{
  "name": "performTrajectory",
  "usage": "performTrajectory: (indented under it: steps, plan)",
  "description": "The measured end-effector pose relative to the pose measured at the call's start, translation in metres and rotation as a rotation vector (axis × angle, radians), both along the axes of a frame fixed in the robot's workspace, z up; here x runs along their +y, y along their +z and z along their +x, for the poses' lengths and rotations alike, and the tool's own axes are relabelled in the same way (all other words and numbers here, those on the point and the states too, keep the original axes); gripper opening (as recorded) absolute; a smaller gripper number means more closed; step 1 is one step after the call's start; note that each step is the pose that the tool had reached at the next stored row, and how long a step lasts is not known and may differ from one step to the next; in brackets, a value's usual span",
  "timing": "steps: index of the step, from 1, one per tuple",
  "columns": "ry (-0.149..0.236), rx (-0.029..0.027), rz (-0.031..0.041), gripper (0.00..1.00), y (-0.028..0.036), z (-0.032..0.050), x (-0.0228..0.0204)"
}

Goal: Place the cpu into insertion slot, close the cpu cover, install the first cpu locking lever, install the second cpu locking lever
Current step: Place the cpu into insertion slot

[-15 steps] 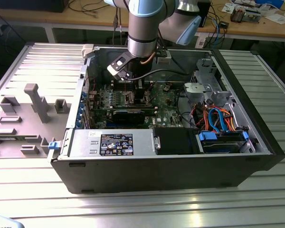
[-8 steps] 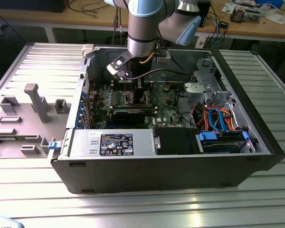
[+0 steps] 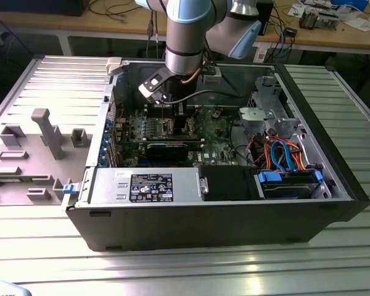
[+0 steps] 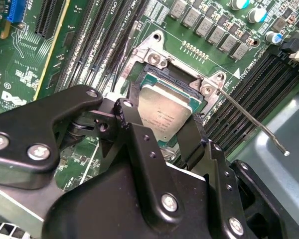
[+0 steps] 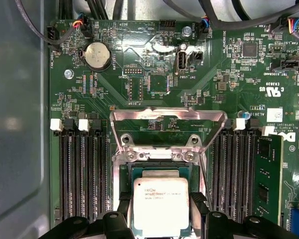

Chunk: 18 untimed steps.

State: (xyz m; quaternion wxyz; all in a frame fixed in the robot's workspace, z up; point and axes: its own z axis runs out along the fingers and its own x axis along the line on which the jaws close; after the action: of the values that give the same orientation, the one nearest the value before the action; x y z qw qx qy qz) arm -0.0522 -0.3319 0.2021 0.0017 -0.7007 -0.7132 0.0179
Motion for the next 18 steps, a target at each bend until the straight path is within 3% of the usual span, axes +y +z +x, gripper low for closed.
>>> performTrajectory:
  steps: [18]
  plan:
    - [-0.003, 0.0001, -0.0001, 0.55, -0.0033, 0.0001, 0.0006]
